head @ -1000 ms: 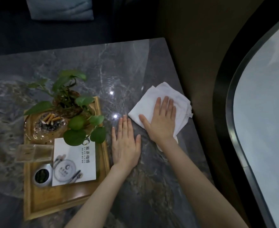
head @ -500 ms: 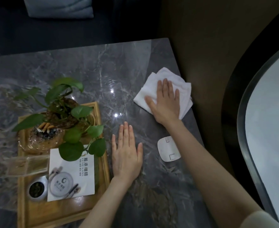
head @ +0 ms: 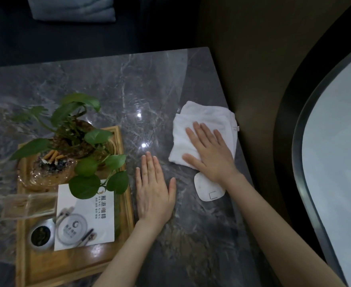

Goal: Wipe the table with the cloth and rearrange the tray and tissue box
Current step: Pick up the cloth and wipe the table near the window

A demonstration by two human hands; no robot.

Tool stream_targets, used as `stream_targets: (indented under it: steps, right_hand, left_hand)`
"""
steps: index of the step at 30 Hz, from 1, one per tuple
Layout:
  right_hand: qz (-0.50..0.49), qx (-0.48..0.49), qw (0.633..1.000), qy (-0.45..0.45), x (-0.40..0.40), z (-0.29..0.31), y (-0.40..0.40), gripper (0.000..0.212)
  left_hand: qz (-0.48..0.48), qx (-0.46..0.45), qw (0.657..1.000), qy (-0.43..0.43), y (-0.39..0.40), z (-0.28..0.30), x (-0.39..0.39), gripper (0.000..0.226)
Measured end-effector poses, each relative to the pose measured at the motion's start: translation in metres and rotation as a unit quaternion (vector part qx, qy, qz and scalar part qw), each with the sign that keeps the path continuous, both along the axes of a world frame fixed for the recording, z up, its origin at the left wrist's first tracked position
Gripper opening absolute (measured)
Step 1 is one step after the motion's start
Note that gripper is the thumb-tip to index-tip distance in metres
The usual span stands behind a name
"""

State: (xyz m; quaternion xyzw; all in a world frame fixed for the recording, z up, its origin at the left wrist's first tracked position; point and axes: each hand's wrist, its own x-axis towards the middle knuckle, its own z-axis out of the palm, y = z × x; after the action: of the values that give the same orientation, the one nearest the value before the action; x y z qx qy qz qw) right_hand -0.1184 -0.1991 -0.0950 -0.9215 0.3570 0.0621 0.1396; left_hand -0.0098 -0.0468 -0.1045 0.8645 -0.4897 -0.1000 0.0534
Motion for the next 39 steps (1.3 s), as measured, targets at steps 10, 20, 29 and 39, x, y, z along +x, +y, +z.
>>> stream_targets:
  steps: [10,20,29,39]
  right_hand:
    - [-0.105,-0.012,0.994,0.018,0.034,0.003,-0.043,0.059]
    - [-0.033,0.044,0.997,-0.060,0.022,0.009,0.013,0.053]
    - [-0.356,0.346,0.808,-0.318,0.003,0.066,0.025,0.047]
    - [-0.372,0.631,0.402,-0.549,-0.025,0.135,0.088,0.074]
  left_hand:
    - [-0.008,0.009,1.000,0.007,0.000,0.000,0.000,0.069]
    - [-0.021,0.030,0.998,0.060,0.000,0.011,0.003,0.070]
    - [0.009,0.049,0.953,0.298,-0.001,0.056,0.019,0.062]
    - [0.072,-0.103,0.812,0.571,0.037,0.145,0.023,0.042]
